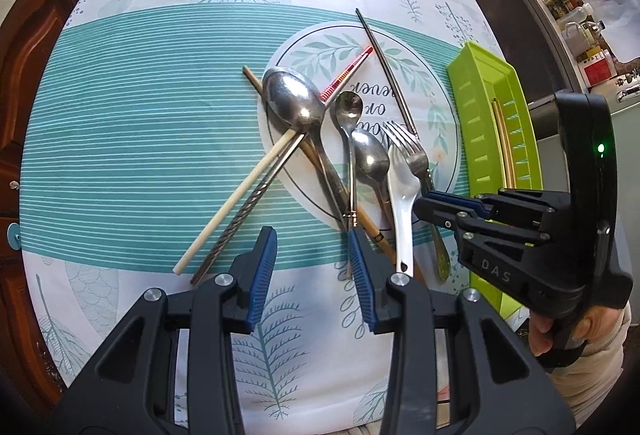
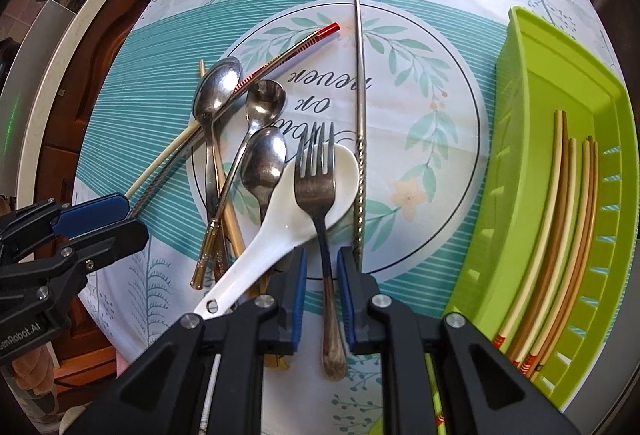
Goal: Organize utensils
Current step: 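Carry the fork over the green tray with the right tool while the left tool approaches the white ceramic spoon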
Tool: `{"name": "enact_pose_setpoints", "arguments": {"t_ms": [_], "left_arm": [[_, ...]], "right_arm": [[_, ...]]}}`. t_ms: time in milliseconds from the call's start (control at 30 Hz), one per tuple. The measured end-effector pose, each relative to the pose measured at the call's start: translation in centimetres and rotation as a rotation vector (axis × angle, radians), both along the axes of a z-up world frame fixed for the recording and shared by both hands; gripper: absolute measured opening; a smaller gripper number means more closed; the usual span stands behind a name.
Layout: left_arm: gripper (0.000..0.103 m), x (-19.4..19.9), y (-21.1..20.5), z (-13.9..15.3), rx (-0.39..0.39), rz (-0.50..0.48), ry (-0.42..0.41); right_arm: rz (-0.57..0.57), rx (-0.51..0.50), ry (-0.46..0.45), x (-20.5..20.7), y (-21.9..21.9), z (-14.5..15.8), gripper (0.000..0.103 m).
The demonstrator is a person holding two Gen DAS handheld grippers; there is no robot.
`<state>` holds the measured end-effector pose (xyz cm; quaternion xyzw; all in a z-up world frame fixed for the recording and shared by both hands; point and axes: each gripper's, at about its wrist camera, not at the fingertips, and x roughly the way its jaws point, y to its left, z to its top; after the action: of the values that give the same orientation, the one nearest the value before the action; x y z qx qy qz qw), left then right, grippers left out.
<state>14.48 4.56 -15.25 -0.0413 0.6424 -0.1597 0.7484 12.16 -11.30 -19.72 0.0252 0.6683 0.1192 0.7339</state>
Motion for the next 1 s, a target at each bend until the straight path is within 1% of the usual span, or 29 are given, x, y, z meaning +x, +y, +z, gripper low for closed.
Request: {"name": "enact_pose_setpoints", "arguments": {"t_ms": [33,167,500,633,733,833,1000], "left_arm": [[0.034,0.0,-0.1,0.0,-0.001,-0.002,-0.001],[0.034,-0.1,-0.7,0.0,-0.002,-0.01,-0.001],[0.034,-0.4,-1.0,-0.2,0.004,-0.018,0.007],[0.034,-0.6,-1.3,0.1,0.006,-0.028,0.0],[0.034,-0.7,-1.6,0.4,0.006,-0.033,-0.006],[0.034,-0.8,-1.9,0.6,0.008,-0.038,-0.011],[0.034,-1.2,-2.6,0.9,0.021,-0.053,-0.022]], "right_arm": [[0.003,-0.011,-0.009,-0.1,0.1,0.0,0.005],[-0.001,-0.021,-0.045,-0.6,0.1,0.1,0.004],[-0.048,0.079,-0.063,-0.7,-1.4,1.2,0.004],[-0.067,0.116,-0.066,-1.1,-2.6,2.1,0.004],[-0.097,0.166,-0.072,-1.6,-3.7,3.5,0.004],[-0.142,0.208,-0.099,-2.3,-5.9,5.7,0.004],[-0.217,0.199,-0.157,-3.2,-9.6,8.6,0.004]]}}
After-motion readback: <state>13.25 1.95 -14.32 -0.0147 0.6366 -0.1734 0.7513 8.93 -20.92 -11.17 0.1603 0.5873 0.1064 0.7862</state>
